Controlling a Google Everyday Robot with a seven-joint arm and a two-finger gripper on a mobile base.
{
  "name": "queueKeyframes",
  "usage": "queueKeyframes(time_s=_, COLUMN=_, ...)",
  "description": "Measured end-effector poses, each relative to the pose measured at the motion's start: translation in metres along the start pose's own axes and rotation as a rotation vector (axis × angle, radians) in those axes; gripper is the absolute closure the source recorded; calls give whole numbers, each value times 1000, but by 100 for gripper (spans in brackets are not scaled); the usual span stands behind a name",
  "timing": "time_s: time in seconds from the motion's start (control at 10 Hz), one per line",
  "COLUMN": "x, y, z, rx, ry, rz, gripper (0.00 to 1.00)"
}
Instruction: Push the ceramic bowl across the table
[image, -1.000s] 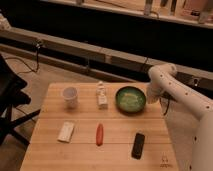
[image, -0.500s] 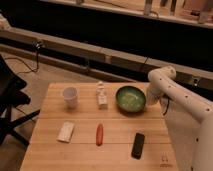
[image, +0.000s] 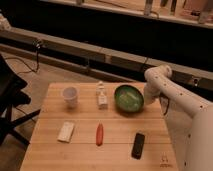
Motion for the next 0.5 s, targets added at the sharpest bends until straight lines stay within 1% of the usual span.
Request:
queueKeyframes(time_s=0.1, x=-1, y=-3, z=1, rx=-2, ry=0, rz=-6, gripper=96)
queueKeyframes(time_s=0.3, x=-13, y=-11, z=3, rx=-19, ry=-2, rz=-45, gripper=96)
queueKeyframes(time_s=0.4, x=-16, y=-12, z=4, rx=-22, ry=-6, rz=-49, gripper=96)
queueKeyframes(time_s=0.5, x=-10, y=-9, z=5, rx=-27, ry=2, rz=-50, gripper=96)
